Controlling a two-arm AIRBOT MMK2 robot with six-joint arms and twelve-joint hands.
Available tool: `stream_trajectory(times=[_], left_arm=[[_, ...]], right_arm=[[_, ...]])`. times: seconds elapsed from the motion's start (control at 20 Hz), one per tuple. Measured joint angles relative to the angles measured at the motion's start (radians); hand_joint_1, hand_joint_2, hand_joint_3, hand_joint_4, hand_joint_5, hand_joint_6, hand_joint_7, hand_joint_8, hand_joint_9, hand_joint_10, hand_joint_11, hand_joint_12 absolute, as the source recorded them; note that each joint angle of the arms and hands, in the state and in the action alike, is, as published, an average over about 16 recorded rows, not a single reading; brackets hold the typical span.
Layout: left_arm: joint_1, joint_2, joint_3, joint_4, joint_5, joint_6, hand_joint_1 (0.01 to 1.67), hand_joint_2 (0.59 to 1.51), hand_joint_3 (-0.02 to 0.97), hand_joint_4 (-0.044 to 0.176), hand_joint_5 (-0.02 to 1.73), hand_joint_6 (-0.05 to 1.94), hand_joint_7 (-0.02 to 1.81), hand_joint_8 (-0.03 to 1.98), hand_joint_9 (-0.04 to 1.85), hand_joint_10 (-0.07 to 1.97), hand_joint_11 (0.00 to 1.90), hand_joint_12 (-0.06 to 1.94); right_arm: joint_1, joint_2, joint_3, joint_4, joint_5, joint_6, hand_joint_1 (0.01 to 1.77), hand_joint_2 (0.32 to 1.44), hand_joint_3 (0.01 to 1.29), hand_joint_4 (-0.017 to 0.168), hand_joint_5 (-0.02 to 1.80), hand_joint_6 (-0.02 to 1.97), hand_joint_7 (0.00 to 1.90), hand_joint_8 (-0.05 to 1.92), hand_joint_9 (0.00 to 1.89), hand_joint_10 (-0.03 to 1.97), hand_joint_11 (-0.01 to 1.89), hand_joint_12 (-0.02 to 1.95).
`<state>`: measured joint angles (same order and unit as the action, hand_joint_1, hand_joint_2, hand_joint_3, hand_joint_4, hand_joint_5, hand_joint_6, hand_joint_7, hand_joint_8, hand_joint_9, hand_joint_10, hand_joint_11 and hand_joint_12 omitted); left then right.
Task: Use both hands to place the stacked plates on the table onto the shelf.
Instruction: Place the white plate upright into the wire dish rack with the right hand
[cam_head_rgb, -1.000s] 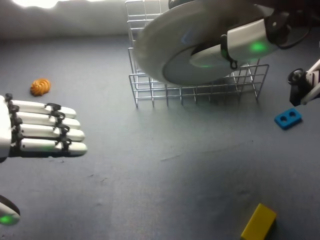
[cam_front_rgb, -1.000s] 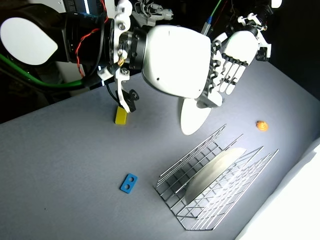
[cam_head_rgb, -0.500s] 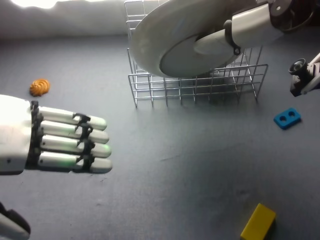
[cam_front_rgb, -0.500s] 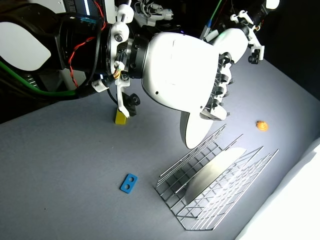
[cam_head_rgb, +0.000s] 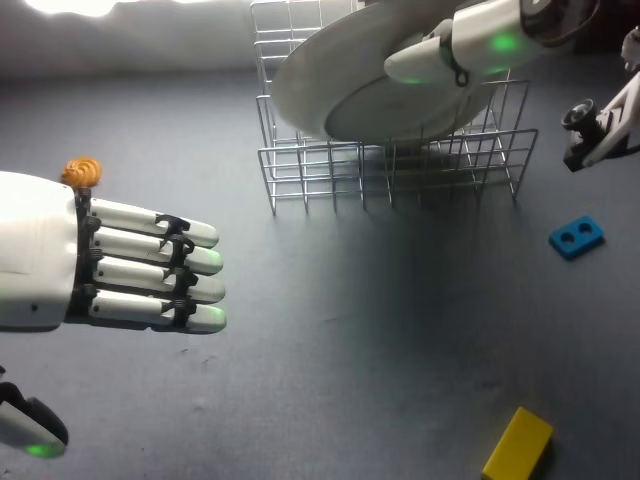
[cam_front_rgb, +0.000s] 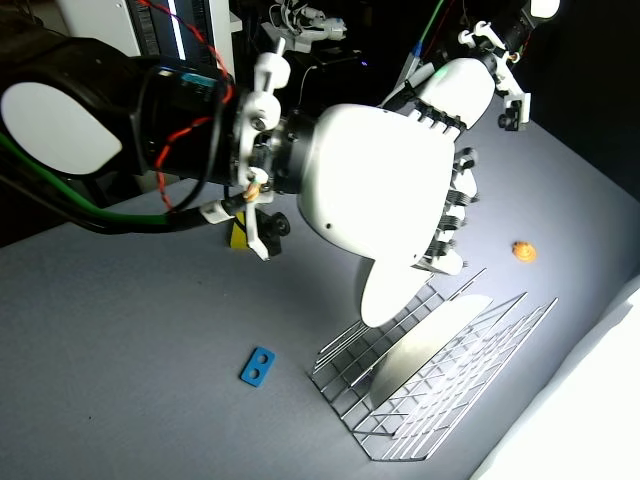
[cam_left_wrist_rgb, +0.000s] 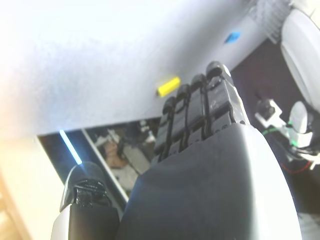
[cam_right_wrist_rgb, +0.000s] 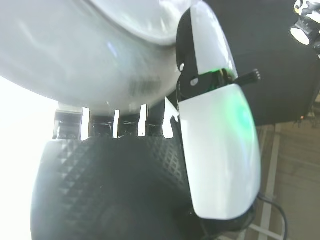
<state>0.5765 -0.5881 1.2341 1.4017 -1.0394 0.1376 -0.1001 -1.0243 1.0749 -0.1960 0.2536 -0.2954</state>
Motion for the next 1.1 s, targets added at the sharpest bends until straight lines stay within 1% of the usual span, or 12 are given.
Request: stream_trajectory(times=[0.2,0.4,0.75,0.9,1.1], left_arm=[[-0.03,-0.004,0.007,0.044,0.016,-0.012,0.02,1.12,0.013,-0.002,0.05,0.01,0.07,0.0,0.03,0.01,0.02,0.01],[-0.056,-0.007,0.012,0.075,0.018,-0.021,0.02,1.121,0.013,-0.002,0.06,0.01,0.07,0.0,0.03,0.01,0.02,0.01],[-0.084,-0.007,0.01,0.106,0.017,-0.031,0.02,1.121,0.013,-0.002,0.06,0.01,0.07,0.0,0.03,0.01,0.02,0.01],[-0.093,-0.006,0.008,0.116,0.016,-0.034,0.02,1.121,0.013,-0.002,0.06,0.01,0.07,0.0,0.03,0.01,0.02,0.01],[-0.098,-0.006,0.006,0.125,0.014,-0.038,0.02,1.121,0.013,-0.002,0.06,0.01,0.07,0.0,0.03,0.01,0.02,0.01]], right_arm=[[-0.007,-0.016,0.025,0.005,0.006,-0.003,1.21,1.08,0.01,-0.009,0.82,1.16,0.98,1.05,1.09,0.45,0.69,1.27],[-0.014,-0.025,0.039,0.013,0.016,-0.017,1.21,1.09,0.01,-0.009,0.81,1.16,0.98,1.06,1.09,0.45,0.69,1.27],[-0.027,-0.037,0.055,0.059,0.021,-0.07,1.21,1.09,0.01,-0.009,0.81,1.16,0.97,1.07,1.07,0.47,0.68,1.28],[-0.031,-0.043,0.061,0.095,0.018,-0.106,1.21,1.09,0.01,-0.009,0.8,1.15,0.97,1.06,1.06,0.57,0.69,1.26],[-0.036,-0.055,0.072,0.144,0.01,-0.153,1.21,1.09,0.01,-0.009,0.81,1.13,0.98,1.05,1.06,0.58,0.7,1.24]])
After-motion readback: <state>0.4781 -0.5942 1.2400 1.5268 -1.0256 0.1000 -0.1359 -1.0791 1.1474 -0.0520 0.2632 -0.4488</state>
